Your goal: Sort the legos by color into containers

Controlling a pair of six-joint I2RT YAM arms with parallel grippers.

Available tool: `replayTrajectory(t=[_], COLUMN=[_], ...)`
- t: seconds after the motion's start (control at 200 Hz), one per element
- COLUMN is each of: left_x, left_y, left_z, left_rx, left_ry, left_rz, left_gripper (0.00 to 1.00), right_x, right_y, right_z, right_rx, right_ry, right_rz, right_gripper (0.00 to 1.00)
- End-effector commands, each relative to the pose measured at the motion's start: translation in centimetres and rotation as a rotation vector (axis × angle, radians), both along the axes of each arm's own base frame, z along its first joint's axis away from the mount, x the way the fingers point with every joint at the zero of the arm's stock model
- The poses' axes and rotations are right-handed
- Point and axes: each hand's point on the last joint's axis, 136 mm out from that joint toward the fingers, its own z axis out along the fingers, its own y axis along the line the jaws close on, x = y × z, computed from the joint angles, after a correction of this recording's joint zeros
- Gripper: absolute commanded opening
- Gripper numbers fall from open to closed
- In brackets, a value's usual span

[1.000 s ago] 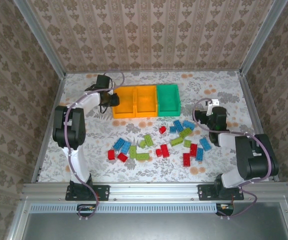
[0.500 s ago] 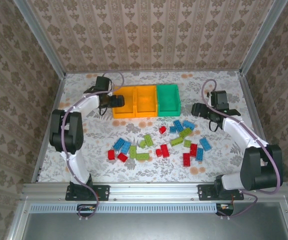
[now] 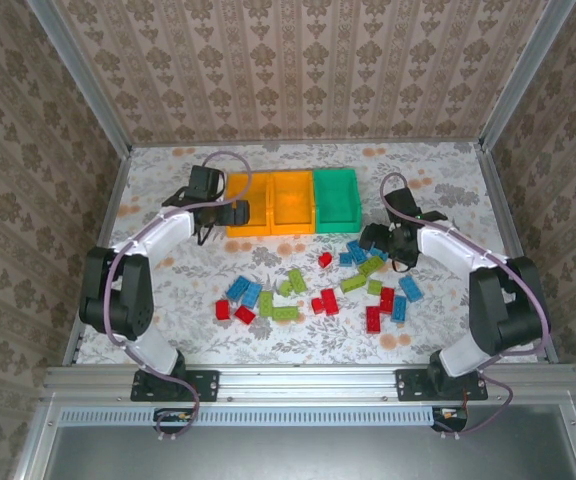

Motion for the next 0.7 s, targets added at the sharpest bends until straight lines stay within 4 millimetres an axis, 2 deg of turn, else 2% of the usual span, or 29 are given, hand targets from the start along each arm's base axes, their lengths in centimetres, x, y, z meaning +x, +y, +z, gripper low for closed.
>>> replayTrajectory(t=[0.0,0.47,0.695], left_x=[-0.4,-1.1,-1.2], left_y=[0.4,0.4,0.4], left_z=[0.9,0.7,0.3], left_rx=[0.027,0.031,0.036], left_ry=[-0.052,-0.055,-0.047], left_rz=[-0.005,-0.029,-0.034], left_gripper=[1.00,1.00,1.00], right_x=[-0.1,1.9,2.2], right_y=[-0.7,-0.4,-0.3], right_z=[-0.4,-2.1,-3.0], right_rx=[-0.048,-0.058,-0.063], right_ry=[0.047,0.072,0.093], right_rz=[-0.061,-0.087,-0.094], right_gripper=[0.94,0.93,0.86])
